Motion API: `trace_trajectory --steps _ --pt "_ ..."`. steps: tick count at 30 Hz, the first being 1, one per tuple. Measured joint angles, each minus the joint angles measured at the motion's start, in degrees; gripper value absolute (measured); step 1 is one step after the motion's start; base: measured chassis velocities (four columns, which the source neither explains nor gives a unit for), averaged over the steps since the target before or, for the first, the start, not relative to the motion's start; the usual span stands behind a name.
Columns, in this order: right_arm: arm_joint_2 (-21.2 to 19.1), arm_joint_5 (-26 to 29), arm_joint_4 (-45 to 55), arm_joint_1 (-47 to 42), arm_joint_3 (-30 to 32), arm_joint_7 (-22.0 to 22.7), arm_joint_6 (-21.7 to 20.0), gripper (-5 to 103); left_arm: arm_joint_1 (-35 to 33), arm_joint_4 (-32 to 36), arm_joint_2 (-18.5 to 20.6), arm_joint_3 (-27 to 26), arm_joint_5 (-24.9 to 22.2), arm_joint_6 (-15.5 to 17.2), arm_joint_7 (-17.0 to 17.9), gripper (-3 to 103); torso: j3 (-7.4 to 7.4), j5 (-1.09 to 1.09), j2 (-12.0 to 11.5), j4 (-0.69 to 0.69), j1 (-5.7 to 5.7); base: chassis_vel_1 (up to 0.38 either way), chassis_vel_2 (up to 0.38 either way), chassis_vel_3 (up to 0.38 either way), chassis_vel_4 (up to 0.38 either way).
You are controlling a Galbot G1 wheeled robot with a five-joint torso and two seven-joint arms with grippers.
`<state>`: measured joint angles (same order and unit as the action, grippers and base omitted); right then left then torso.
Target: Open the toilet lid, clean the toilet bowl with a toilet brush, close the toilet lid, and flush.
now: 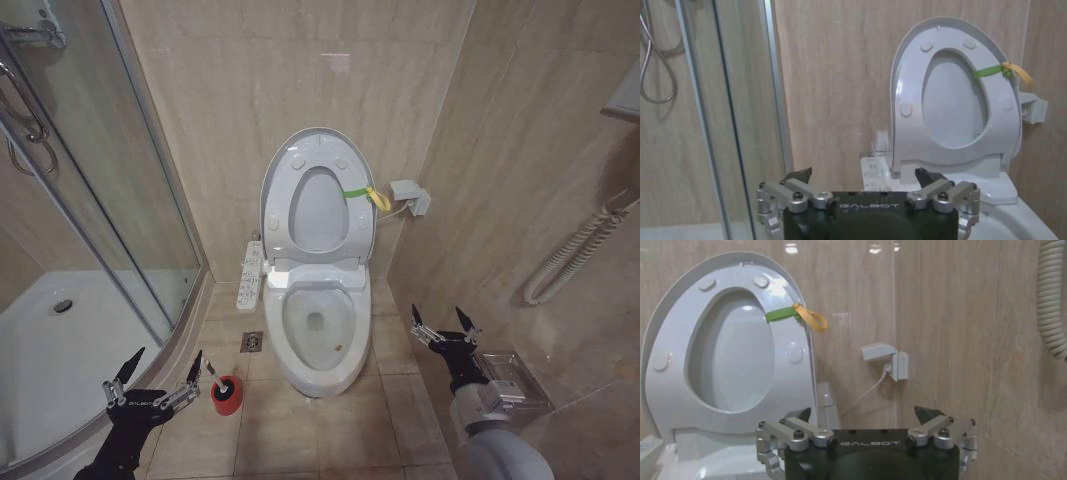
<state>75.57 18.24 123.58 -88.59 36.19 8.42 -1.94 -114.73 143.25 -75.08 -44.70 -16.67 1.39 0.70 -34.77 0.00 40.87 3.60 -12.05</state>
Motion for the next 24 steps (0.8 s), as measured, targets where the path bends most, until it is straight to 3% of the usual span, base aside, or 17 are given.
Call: trace_trajectory --steps 24 --pt "0.0 0.0 0.0 0.0 0.0 0.0 0.0 100 0.0 0.0 0.0 0.0 0.0 0.0 0.0 100 0.0 0.0 0.0 0.0 0.0 0.0 0.0 0.0 0.0"
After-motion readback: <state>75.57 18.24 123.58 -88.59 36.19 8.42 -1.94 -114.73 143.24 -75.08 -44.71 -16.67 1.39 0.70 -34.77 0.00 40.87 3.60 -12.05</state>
